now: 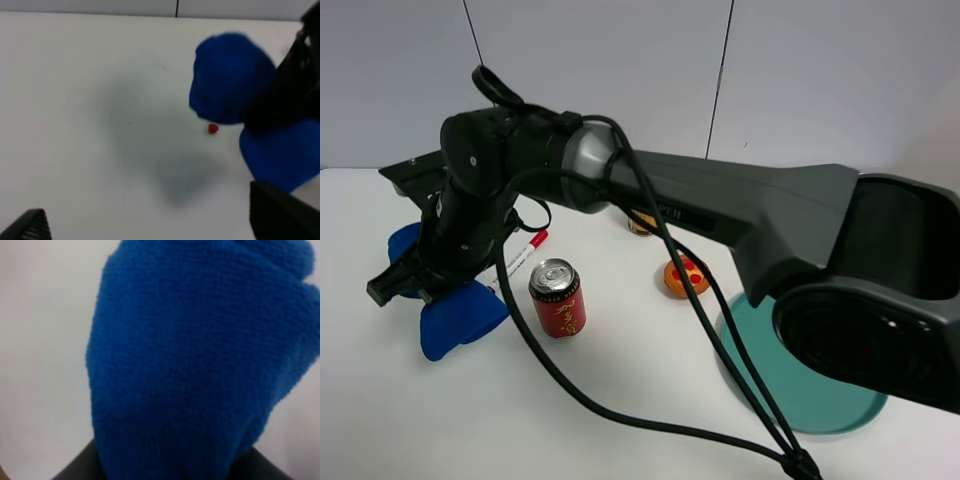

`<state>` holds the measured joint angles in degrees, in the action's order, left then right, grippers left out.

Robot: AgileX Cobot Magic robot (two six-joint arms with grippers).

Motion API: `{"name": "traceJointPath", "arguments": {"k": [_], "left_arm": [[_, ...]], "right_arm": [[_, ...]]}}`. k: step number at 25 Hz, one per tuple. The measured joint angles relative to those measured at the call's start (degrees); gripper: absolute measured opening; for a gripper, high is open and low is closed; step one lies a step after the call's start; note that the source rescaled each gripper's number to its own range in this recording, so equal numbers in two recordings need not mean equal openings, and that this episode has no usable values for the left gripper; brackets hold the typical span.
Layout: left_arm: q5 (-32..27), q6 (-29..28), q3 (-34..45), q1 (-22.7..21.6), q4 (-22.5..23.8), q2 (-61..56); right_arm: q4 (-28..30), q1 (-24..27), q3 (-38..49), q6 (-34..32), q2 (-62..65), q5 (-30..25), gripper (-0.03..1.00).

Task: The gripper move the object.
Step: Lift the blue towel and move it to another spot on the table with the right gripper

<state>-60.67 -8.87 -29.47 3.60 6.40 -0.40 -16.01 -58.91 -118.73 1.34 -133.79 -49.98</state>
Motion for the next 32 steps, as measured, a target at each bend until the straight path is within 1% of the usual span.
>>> {"name": "traceJointPath", "arguments": {"k": [6,30,31,32], "left_arm": [[0.0,0.0,0.0,0.0,0.0,0.0],[0.0,0.0,0.0,0.0,-0.05,0.0],[0.0,0.0,0.0,0.0,-0.05,0.0],[0.0,0.0,0.0,0.0,-0.05,0.0]], "right_arm": [[-0.26,-1.26,0.0,0.62,-3.99,-0.11,0.01],[-0.47,-1.26,0.0,1.28,-9.69,-1.47,0.01],[-0.47,-1.26,0.0,1.34,-9.69,-1.47,0.02],[-0.47,-1.26,0.0,1.43,-9.69,-1.47,0.1]]}}
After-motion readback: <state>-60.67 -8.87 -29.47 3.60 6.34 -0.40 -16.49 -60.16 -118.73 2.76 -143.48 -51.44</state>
